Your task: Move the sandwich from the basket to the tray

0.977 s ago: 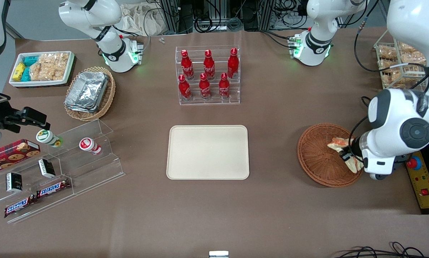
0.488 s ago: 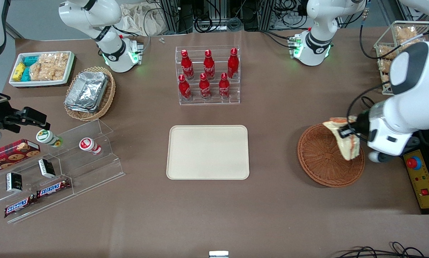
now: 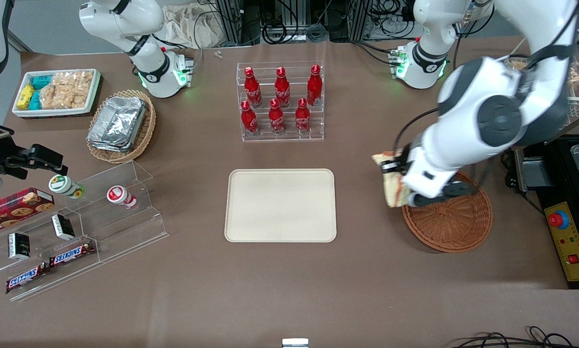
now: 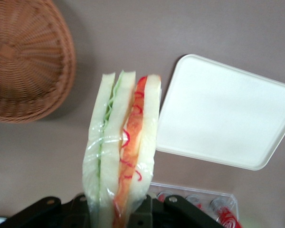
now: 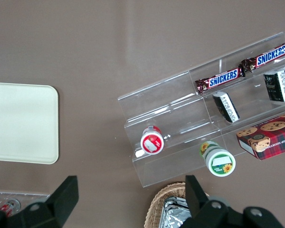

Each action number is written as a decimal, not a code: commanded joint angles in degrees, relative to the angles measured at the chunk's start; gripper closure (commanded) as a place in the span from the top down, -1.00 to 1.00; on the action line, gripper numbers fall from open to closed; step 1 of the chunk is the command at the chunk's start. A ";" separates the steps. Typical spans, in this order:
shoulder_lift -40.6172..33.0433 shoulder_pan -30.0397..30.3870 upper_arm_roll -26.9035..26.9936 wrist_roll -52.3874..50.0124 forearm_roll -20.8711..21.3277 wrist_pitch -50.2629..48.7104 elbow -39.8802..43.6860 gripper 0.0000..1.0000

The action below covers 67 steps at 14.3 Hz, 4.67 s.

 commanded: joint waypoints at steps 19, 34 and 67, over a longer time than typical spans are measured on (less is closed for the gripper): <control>25.57 -12.08 0.24 -4.75 15.28 26.16 0.53 -0.93; 26.98 -14.01 1.47 -4.75 15.37 25.11 0.53 0.99; -20.58 -0.91 23.53 42.96 2.72 7.62 -18.30 0.99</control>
